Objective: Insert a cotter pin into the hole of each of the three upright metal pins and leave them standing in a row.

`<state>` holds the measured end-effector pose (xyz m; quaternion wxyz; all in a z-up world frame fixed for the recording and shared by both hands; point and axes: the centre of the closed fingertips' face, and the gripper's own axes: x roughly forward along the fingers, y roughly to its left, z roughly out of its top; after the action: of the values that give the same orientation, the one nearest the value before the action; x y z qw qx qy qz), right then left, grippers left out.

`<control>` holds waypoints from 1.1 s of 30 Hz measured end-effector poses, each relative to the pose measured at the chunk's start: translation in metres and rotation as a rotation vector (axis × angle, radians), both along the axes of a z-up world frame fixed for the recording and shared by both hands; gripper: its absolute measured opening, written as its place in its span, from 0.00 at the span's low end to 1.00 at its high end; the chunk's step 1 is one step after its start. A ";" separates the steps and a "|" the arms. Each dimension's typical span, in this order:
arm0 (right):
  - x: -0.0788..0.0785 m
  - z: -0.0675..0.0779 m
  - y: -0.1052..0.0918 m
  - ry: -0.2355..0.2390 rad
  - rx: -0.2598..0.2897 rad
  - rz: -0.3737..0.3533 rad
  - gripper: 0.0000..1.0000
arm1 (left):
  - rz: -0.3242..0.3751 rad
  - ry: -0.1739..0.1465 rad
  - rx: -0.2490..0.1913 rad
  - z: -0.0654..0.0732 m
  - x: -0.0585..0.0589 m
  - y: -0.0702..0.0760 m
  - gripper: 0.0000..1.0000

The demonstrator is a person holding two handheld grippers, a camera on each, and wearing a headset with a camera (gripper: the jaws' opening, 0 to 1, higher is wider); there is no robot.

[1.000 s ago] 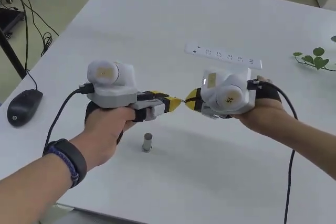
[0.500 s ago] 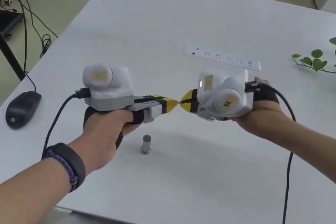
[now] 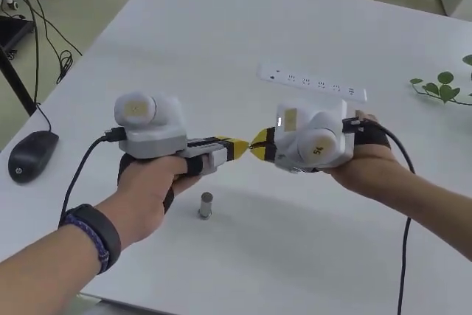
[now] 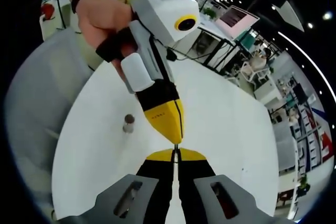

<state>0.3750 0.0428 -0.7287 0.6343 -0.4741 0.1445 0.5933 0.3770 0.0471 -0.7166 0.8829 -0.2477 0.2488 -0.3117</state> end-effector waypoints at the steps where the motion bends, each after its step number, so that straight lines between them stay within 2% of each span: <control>1: 0.000 0.000 0.000 -0.001 0.000 0.001 0.02 | 0.000 0.000 -0.004 0.000 0.000 0.000 0.02; 6: 0.001 0.002 0.001 -0.008 0.002 0.004 0.02 | -0.004 -0.006 -0.012 0.002 0.000 0.000 0.01; 9: 0.001 0.002 0.002 -0.012 0.003 0.007 0.02 | -0.001 0.011 -0.030 0.002 0.000 0.001 0.01; 22: -0.002 0.003 0.004 -0.011 0.017 0.010 0.03 | -0.015 -0.001 -0.029 0.004 -0.003 0.002 0.00; 29: -0.003 0.003 0.001 0.010 0.020 -0.006 0.05 | -0.027 -0.013 -0.027 0.006 -0.004 0.002 0.00; 33: -0.003 0.004 -0.004 0.039 0.030 -0.026 0.08 | -0.042 -0.022 -0.018 0.006 -0.006 0.001 0.00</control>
<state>0.3724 0.0390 -0.7251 0.6463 -0.4507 0.1540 0.5962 0.3708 0.0482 -0.7105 0.8767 -0.2466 0.2413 -0.3351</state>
